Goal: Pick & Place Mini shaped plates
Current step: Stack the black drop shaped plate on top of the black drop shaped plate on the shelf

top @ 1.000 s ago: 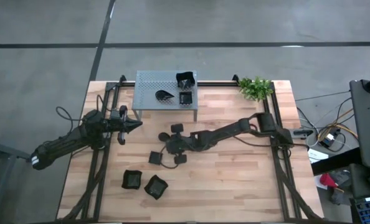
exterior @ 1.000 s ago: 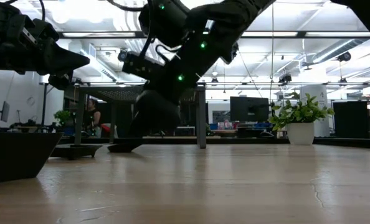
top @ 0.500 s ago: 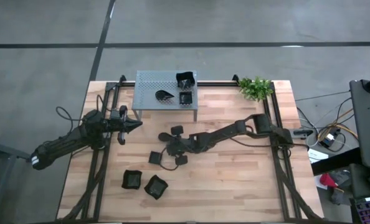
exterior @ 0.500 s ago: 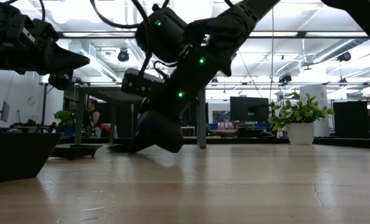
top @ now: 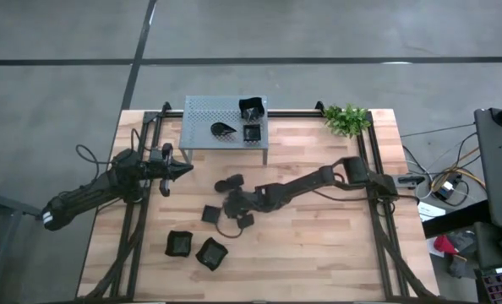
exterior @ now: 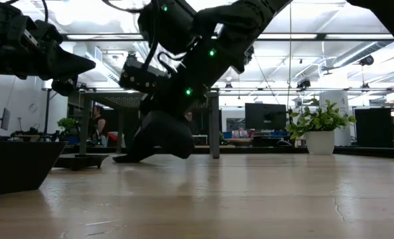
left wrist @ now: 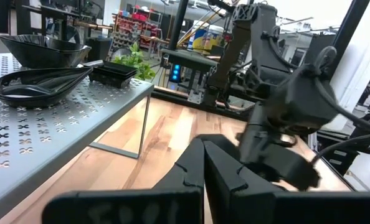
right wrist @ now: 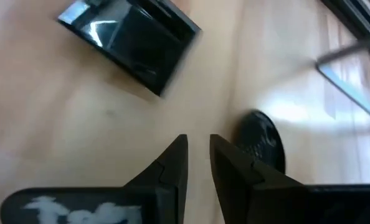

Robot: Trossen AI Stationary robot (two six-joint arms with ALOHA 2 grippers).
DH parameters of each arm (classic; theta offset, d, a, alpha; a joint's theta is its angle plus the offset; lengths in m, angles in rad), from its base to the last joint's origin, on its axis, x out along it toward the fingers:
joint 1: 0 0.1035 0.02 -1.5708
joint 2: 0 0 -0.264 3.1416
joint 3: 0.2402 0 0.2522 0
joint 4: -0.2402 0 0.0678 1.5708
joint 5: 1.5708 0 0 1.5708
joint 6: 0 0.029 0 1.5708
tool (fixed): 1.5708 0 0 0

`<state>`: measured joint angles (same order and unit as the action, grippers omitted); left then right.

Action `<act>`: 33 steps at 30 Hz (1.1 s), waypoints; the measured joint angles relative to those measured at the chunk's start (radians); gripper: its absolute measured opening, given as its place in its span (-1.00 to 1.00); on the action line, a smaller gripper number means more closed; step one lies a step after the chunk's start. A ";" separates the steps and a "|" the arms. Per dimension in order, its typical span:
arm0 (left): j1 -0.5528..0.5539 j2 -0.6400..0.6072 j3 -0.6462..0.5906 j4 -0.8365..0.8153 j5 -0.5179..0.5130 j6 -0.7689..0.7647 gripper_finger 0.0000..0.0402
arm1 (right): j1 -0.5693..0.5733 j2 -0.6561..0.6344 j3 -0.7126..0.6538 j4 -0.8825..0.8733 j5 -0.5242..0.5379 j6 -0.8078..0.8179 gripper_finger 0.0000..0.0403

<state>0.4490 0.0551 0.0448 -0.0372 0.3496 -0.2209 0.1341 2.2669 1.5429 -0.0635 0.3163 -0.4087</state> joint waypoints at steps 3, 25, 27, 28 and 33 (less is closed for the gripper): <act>0.000 0.000 0.000 0.000 0.000 0.000 -0.99 | -0.002 0.000 0.001 0.001 -0.001 -0.017 -0.69; 0.000 0.000 0.000 0.000 0.000 0.000 -0.99 | -0.048 0.007 -0.018 0.029 0.041 -0.047 -0.58; 0.000 0.000 0.000 0.000 0.000 0.000 -0.99 | -0.049 0.021 -0.018 0.037 0.026 -0.057 -0.59; 0.000 0.000 0.000 0.000 0.000 0.000 -0.99 | -0.050 0.032 -0.018 0.044 0.021 -0.058 -0.60; 0.000 0.000 0.000 0.000 0.000 0.000 -0.99 | -0.041 0.039 -0.014 0.041 0.033 -0.067 -0.68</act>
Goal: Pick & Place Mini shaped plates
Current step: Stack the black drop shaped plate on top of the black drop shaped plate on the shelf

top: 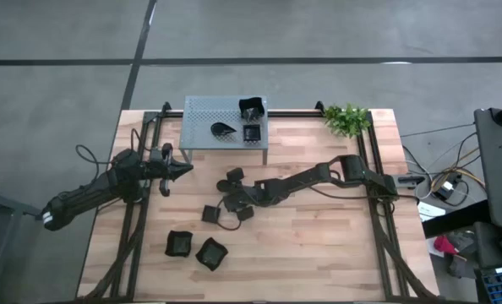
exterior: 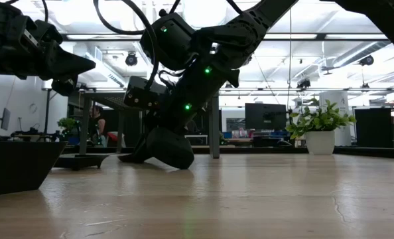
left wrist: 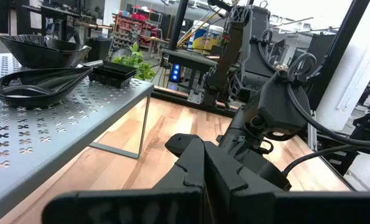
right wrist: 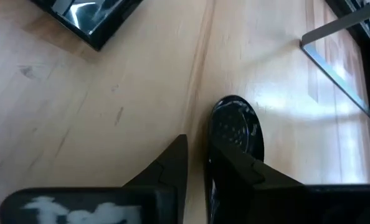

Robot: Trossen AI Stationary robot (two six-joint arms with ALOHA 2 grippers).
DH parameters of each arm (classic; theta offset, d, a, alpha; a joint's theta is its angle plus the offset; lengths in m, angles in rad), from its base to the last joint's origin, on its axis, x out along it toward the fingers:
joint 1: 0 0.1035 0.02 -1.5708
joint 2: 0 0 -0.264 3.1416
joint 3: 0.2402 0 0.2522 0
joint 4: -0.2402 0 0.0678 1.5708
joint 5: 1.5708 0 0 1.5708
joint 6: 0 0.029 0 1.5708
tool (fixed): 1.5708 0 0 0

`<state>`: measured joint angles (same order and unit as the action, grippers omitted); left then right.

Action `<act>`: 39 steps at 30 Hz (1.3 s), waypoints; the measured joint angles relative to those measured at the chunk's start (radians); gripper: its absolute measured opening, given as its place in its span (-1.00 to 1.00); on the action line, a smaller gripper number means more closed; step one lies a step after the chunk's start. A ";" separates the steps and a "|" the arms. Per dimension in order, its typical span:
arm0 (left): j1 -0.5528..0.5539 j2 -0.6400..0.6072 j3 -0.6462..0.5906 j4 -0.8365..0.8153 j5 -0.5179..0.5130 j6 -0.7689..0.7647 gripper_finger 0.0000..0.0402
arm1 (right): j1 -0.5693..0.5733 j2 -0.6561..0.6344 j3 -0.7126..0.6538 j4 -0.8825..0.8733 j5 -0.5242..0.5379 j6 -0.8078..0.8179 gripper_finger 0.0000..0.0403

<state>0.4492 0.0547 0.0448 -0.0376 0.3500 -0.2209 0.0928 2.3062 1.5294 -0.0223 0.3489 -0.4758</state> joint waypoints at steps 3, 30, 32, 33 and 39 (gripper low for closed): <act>0.000 0.000 0.000 0.000 0.000 0.000 -0.99 | 0.001 -0.002 -0.001 0.007 0.007 -0.004 -0.74; 0.000 0.000 0.000 0.001 0.000 0.000 -0.99 | 0.005 -0.194 0.180 -0.155 0.251 -0.252 -0.96; 0.000 0.000 0.000 0.001 0.000 0.000 -0.99 | -0.028 -0.195 0.221 -0.182 0.252 -0.279 -0.96; 0.000 0.000 0.000 0.001 0.000 0.000 -0.99 | -0.044 -0.195 0.242 -0.199 0.252 -0.294 -0.96; 0.000 0.000 0.000 0.000 0.000 0.000 -0.99 | -0.160 -0.196 0.339 -0.278 0.153 -0.297 -0.96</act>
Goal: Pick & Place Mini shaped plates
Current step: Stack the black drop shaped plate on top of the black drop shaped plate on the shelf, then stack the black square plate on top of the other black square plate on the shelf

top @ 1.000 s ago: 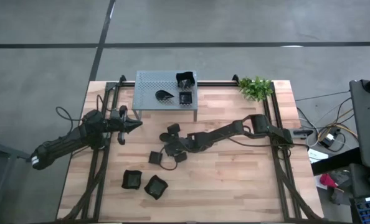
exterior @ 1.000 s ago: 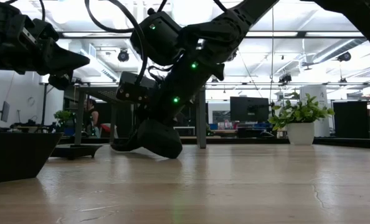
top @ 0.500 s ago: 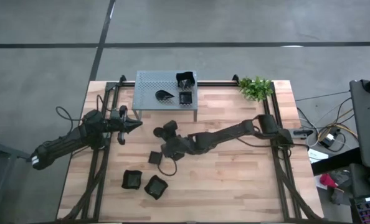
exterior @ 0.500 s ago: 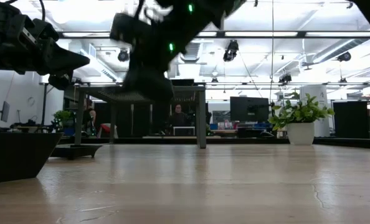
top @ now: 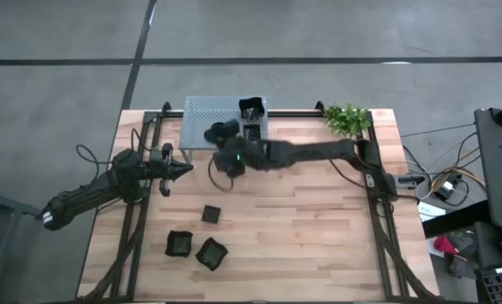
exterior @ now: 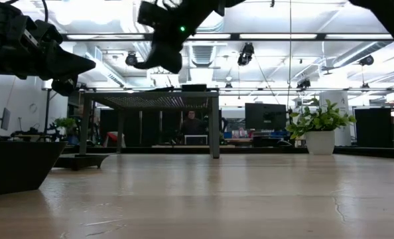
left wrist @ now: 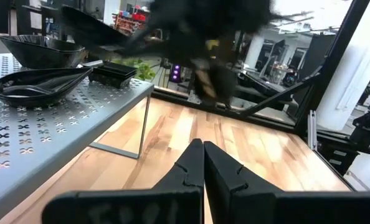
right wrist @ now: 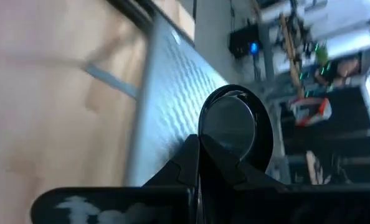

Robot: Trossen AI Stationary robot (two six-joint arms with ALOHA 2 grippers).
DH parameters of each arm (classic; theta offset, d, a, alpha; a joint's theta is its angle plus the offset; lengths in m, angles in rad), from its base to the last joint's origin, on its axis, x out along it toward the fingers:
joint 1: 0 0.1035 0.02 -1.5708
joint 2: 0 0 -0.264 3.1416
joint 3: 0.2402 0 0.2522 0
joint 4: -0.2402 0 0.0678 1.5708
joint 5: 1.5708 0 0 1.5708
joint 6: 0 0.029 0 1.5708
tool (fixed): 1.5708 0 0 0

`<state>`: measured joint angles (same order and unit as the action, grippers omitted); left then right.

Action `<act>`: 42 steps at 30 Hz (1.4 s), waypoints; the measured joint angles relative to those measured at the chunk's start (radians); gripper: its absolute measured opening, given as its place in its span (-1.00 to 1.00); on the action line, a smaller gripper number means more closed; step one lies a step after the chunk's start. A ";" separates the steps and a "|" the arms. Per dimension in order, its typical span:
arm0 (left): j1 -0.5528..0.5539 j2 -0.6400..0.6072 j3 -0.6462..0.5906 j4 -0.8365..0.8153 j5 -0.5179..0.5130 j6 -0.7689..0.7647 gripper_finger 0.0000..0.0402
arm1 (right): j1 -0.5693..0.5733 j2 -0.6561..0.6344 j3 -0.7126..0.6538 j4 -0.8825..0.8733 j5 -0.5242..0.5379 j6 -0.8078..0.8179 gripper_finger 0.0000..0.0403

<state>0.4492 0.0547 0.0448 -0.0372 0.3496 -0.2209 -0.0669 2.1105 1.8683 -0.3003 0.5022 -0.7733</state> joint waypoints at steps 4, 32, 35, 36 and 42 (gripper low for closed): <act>0.000 0.000 0.000 0.000 0.000 0.000 -0.99 | -0.075 0.000 0.045 -0.055 -0.113 0.054 -0.96; 0.000 0.000 0.000 0.000 0.000 0.000 -0.99 | -0.144 0.049 0.037 -0.063 -0.241 0.122 -0.88; 0.000 0.000 0.000 0.000 0.000 0.000 -0.99 | -0.139 0.049 0.037 -0.061 -0.225 0.115 -0.79; 0.000 0.000 0.000 0.000 0.000 0.000 -0.99 | -0.136 0.049 0.037 -0.060 -0.215 0.115 -0.75; 0.000 0.000 0.000 0.000 0.000 0.000 -0.99 | -0.095 0.042 0.036 -0.071 -0.210 0.171 -0.59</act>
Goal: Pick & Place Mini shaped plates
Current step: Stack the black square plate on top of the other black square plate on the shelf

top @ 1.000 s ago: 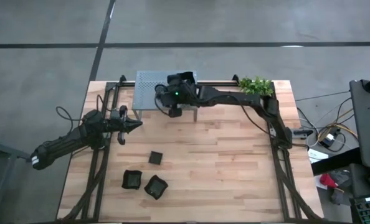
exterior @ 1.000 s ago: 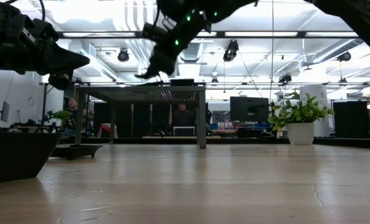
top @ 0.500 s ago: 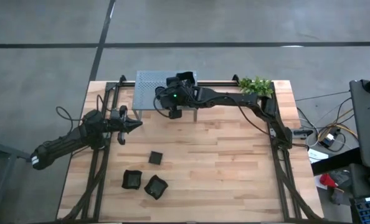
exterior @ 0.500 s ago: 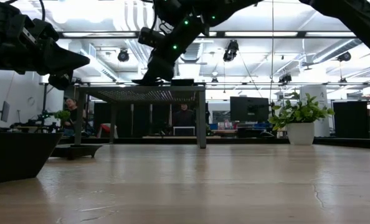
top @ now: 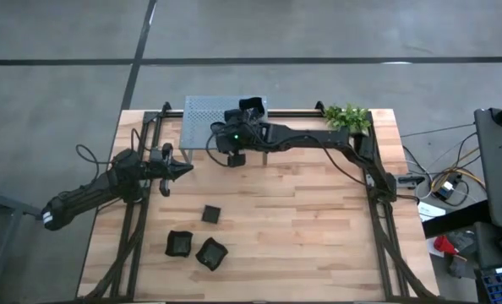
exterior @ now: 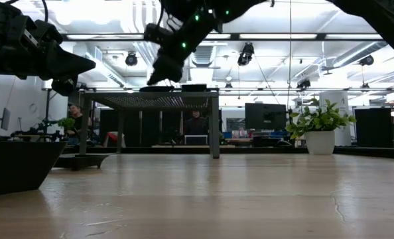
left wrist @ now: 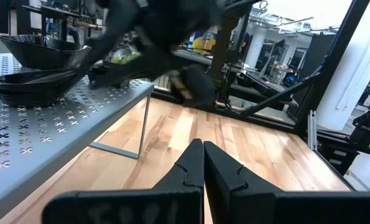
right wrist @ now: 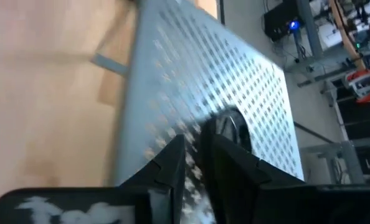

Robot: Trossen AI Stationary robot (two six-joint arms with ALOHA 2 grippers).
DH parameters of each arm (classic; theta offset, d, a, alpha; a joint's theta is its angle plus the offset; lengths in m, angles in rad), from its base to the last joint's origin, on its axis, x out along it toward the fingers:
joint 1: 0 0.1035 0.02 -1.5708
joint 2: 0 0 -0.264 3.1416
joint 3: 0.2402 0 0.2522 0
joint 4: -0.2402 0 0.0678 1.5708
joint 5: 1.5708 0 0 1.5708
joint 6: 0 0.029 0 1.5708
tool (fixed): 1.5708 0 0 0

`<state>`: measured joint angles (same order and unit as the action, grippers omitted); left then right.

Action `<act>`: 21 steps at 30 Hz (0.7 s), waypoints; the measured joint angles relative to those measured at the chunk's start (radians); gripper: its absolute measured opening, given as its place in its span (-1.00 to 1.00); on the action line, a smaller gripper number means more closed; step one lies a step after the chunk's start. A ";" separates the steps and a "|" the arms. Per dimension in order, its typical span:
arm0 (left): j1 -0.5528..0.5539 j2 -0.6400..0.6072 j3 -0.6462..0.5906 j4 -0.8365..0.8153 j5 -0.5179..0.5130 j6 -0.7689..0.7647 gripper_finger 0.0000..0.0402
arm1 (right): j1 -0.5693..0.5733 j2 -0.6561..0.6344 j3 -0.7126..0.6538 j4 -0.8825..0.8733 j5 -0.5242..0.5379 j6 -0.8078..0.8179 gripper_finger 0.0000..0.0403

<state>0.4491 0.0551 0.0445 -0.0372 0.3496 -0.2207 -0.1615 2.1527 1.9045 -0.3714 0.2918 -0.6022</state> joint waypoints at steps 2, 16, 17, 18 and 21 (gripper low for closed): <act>0.000 0.000 0.000 0.000 0.000 0.000 -0.99 | 0.029 -0.008 0.000 0.001 -0.001 0.001 -0.57; 0.000 0.000 0.000 0.000 0.000 0.000 -0.99 | 0.189 -0.018 0.000 -0.133 -0.009 0.107 -0.67; 0.000 0.000 0.000 0.000 0.000 0.000 -0.99 | 0.198 -0.018 -0.001 -0.137 -0.009 0.107 -0.67; 0.000 0.000 0.000 0.000 0.000 0.000 -0.99 | 0.205 -0.018 -0.002 -0.139 -0.008 0.108 -0.67; 0.000 0.000 0.000 0.000 0.000 0.000 -0.99 | 0.228 -0.018 -0.002 -0.147 -0.006 0.125 -0.66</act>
<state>0.4489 0.0551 0.0446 -0.0374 0.3496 -0.2209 0.0662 2.1345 1.9022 -0.5187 0.2861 -0.4770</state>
